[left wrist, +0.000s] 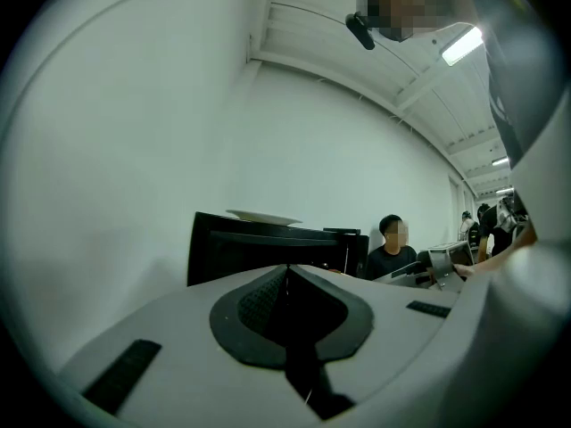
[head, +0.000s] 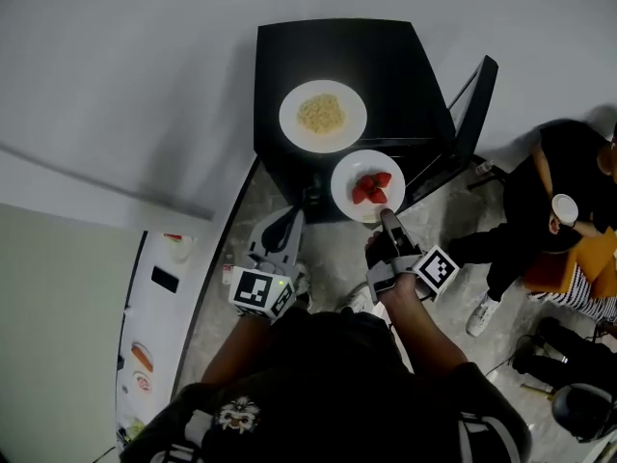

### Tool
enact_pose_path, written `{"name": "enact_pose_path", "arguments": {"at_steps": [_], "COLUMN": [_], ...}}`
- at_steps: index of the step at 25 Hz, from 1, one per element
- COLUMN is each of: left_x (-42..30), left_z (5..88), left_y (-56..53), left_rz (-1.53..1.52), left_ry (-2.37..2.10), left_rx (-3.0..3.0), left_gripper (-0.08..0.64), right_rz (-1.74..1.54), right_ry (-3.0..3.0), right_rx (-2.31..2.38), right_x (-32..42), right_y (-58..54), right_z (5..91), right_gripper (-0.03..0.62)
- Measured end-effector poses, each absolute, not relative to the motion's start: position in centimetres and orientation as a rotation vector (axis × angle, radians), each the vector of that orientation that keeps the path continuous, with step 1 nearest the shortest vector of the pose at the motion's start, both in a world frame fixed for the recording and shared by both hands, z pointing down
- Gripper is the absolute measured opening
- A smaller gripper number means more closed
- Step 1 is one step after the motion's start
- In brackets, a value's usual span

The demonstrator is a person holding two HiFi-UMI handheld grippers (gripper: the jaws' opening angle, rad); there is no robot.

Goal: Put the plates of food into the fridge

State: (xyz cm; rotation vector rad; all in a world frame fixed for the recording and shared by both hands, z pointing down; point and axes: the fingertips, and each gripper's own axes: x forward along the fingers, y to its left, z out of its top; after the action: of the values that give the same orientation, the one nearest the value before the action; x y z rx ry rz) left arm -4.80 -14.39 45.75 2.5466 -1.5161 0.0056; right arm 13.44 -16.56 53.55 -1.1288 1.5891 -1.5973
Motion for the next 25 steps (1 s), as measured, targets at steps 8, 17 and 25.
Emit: {"name": "enact_pose_path", "arguments": {"at_steps": [8,17,25], "left_x": [-6.6,-7.8,-8.9], "left_z": [45.7,46.6,47.2], "left_y": [-12.3,-12.2,-12.2], "left_rz": [0.010,0.022,0.032], "left_ry": [-1.585,-1.618,-1.648], "left_rx": [2.505,2.466,2.429], "left_gripper": [0.023,0.023,0.023], "right_rz": [-1.577,-1.568,-1.595], "right_ry": [1.575,1.560,1.481], "right_rx": [-1.153,-1.182,-1.182], "right_x": [13.1,11.9,10.7], "right_y": [-18.9,-23.1,-25.8], "right_z": [56.0,57.8,59.2], "right_gripper": [0.034,0.034,0.034]}}
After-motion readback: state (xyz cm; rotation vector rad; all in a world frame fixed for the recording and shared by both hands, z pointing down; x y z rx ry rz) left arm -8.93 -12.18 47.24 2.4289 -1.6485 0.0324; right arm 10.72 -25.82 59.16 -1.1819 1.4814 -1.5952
